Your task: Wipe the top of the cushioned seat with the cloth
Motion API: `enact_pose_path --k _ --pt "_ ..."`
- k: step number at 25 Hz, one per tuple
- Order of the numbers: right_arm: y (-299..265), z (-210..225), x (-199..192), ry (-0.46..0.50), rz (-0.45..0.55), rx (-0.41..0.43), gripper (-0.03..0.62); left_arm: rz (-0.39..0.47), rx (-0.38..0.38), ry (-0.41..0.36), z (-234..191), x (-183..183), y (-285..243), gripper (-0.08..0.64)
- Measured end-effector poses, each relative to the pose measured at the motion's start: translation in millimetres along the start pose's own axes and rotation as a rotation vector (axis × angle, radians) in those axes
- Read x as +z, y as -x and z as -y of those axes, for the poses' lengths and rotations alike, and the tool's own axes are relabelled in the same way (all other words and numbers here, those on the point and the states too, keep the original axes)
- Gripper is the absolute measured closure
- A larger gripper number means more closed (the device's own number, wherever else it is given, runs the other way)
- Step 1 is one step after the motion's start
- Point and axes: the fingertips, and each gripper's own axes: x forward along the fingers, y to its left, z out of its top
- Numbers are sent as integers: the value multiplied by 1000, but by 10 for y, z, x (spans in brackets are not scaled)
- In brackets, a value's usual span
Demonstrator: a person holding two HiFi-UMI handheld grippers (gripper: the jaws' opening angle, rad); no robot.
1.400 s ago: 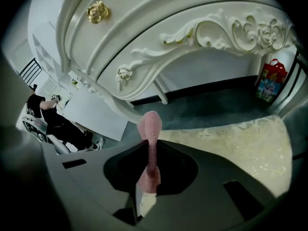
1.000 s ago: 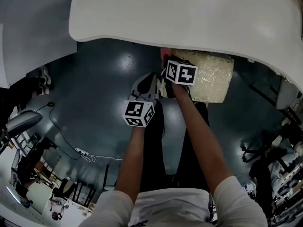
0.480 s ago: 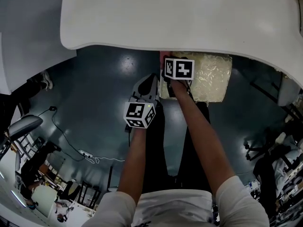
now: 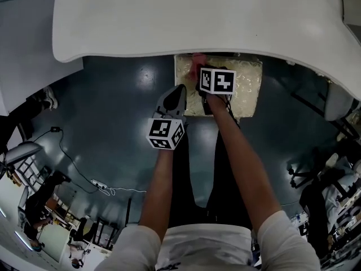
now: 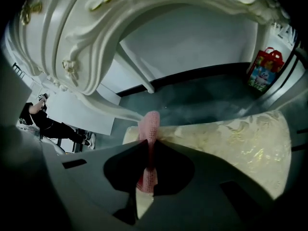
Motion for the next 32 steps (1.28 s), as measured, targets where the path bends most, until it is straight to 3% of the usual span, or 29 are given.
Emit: enact_pose_path --k 18,25,32 --pt "880 1554 82 -88 79 -115 569 -48 -106 -22 1081 -156 -601 548" --pt "1083 1940 56 -140 108 -155 569 -59 -129 -34 1282 -210 -731 548" --pt "1407 2604 -107 -225 122 -275 570 -59 -130 -28 1305 -251 -702 548"
